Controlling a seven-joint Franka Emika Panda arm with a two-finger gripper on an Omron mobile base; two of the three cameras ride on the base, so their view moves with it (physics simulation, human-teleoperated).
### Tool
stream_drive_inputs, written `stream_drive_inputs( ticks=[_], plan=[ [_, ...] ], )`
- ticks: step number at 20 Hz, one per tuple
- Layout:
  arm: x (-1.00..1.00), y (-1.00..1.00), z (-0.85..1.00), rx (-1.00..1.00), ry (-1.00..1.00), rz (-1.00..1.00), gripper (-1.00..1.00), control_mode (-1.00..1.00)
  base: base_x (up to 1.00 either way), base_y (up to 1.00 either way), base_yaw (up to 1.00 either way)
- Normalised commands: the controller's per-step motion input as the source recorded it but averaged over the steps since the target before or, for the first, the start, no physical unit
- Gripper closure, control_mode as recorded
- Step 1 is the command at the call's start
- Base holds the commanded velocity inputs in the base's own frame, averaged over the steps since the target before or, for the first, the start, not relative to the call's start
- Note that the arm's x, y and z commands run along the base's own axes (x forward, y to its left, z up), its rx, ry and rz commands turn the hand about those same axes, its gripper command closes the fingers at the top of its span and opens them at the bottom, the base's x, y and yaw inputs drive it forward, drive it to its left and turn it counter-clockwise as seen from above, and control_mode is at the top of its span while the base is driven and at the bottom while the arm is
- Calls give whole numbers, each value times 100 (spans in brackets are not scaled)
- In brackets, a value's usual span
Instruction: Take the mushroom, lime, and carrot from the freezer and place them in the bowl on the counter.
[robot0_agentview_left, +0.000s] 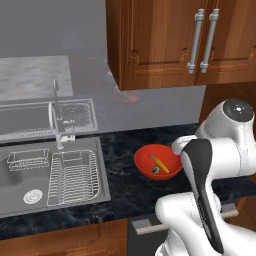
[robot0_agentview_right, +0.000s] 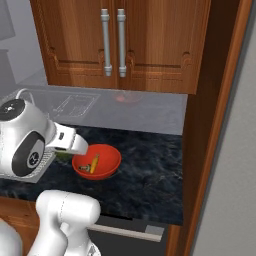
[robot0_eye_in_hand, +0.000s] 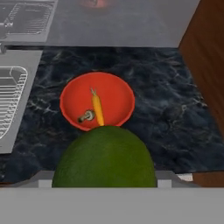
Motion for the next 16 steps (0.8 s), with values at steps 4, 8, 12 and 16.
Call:
stream_drive_inputs(
  ticks=[4, 8, 12, 16],
  plan=[
    [78, 5, -76, 0, 7, 3, 100, -100, 0, 0, 0],
    [71, 0, -71, 0, 6, 4, 100, -100, 0, 0, 0],
    [60, 0, -66, 0, 7, 3, 100, -100, 0, 0, 0],
    [52, 0, -62, 0, 8, 2, 100, -100, 0, 0, 0]
  ],
)
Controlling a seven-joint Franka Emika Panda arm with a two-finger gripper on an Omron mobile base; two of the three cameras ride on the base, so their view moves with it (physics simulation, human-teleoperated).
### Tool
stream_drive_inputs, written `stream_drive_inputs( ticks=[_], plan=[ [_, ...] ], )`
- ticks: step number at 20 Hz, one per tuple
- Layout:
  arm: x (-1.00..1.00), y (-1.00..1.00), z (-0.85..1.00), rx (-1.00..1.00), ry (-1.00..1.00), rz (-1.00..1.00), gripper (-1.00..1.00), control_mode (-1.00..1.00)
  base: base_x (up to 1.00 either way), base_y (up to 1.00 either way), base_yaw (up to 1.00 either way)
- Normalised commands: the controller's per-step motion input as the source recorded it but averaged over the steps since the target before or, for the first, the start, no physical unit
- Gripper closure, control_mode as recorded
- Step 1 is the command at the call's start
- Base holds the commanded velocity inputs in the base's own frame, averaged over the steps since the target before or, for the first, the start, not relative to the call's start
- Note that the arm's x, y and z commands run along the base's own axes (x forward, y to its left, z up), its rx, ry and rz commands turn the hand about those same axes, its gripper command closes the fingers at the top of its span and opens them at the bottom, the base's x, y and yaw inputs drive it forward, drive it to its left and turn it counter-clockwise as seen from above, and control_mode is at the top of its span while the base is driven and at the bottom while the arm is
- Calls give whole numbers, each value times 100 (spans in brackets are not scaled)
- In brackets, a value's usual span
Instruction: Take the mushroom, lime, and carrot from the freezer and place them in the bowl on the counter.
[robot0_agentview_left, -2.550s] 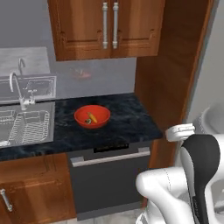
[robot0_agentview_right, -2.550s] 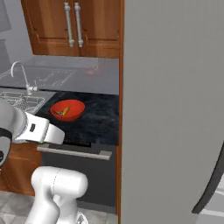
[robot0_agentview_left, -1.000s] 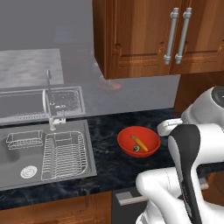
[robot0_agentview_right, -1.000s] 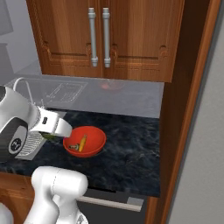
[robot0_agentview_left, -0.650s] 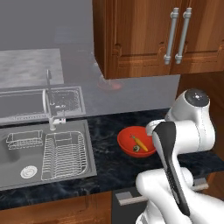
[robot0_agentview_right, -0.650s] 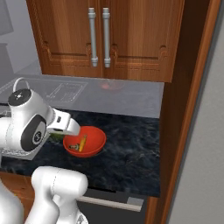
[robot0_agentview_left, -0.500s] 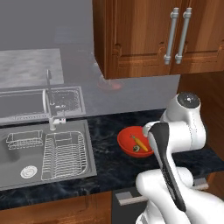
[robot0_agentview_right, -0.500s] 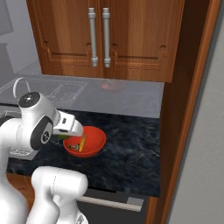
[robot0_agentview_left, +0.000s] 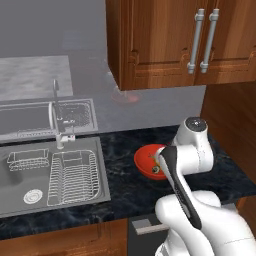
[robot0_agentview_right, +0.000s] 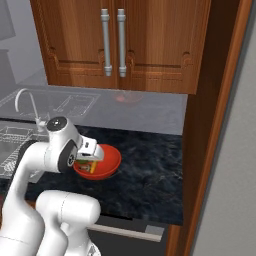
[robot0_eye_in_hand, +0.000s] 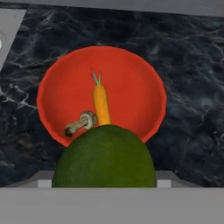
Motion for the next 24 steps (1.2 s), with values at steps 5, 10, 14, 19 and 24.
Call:
stream_drive_inputs(
  ticks=[5, 10, 14, 19, 24],
  plan=[
    [48, -9, -38, 0, 2, 1, 100, -100, 0, 0, 0],
    [47, -19, -8, 0, 0, 0, 100, -100, 0, 0, 0],
    [34, -16, -14, 0, 0, 0, 100, -100, 0, 0, 0],
    [31, -6, -24, 0, 3, 0, 100, -100, 0, 0, 0],
    [28, 0, -35, 0, 0, 0, 100, -100, 0, 0, 0]
  ],
)
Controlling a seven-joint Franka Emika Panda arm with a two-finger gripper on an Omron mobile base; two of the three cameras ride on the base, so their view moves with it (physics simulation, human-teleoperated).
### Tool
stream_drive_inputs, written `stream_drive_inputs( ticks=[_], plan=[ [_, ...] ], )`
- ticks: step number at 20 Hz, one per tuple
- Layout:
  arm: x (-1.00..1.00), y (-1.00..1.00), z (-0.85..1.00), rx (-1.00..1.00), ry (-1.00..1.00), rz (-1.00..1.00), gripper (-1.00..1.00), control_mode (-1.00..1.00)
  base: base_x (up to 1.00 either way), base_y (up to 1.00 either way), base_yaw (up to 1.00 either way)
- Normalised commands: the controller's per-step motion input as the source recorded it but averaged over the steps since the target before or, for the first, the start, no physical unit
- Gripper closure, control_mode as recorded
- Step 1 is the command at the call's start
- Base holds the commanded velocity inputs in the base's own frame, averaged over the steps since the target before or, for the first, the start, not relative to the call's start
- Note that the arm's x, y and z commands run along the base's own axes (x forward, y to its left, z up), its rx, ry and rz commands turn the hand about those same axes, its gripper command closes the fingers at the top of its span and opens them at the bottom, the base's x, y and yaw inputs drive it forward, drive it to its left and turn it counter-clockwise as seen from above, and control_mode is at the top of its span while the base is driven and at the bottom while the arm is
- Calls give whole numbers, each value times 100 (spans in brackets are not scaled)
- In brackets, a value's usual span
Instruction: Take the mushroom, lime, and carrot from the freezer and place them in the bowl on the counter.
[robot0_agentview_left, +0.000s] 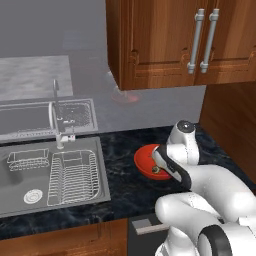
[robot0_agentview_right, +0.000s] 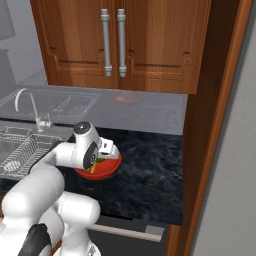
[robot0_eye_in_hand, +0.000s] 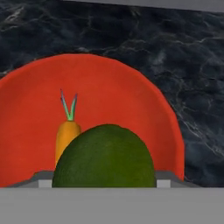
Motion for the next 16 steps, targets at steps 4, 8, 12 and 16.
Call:
stream_drive_inputs(
  ticks=[4, 8, 12, 16],
  plan=[
    [24, 0, -31, 0, 0, 0, 100, -100, 0, 0, 0],
    [23, -7, -31, 0, 0, 0, 100, -100, 0, 0, 0],
    [13, -4, -19, 0, 0, 0, -100, -100, 0, 0, 0],
    [0, 0, 0, 0, 0, 0, -100, -100, 0, 0, 0]
  ],
)
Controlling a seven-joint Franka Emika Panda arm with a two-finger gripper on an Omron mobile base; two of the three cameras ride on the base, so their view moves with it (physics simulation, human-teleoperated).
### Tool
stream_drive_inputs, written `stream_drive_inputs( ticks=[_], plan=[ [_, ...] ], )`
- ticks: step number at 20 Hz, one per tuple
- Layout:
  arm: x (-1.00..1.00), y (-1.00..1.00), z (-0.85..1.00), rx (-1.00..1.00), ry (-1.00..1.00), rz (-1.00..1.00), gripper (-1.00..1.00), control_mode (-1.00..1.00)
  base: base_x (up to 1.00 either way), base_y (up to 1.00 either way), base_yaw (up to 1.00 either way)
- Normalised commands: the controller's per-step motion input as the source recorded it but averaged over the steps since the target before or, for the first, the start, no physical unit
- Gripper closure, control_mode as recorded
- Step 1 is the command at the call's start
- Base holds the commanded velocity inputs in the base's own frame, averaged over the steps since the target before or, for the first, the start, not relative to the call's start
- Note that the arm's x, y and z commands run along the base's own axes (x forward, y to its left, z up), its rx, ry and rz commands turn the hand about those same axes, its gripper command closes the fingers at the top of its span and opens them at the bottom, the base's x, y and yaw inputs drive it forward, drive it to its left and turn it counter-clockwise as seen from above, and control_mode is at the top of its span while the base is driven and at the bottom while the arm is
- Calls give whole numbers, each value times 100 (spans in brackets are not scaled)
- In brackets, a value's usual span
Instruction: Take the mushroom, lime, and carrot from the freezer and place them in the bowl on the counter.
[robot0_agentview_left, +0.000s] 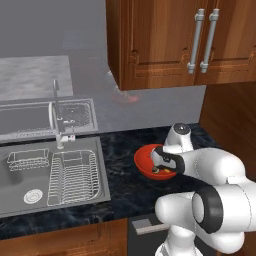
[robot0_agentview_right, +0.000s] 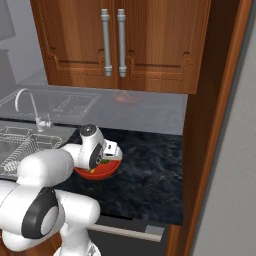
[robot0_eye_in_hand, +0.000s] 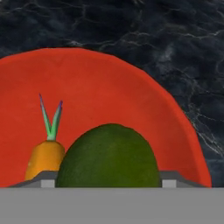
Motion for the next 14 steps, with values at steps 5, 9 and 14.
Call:
stream_drive_inputs(
  ticks=[5, 9, 14],
  plan=[
    [0, 0, 0, 0, 0, 0, -100, -100, 0, 0, 0],
    [-2, 0, 2, 0, 0, 0, -100, -100, 0, 0, 0],
    [-51, 1, 44, 0, -1, 0, -100, -100, 0, 0, 0]
  ],
)
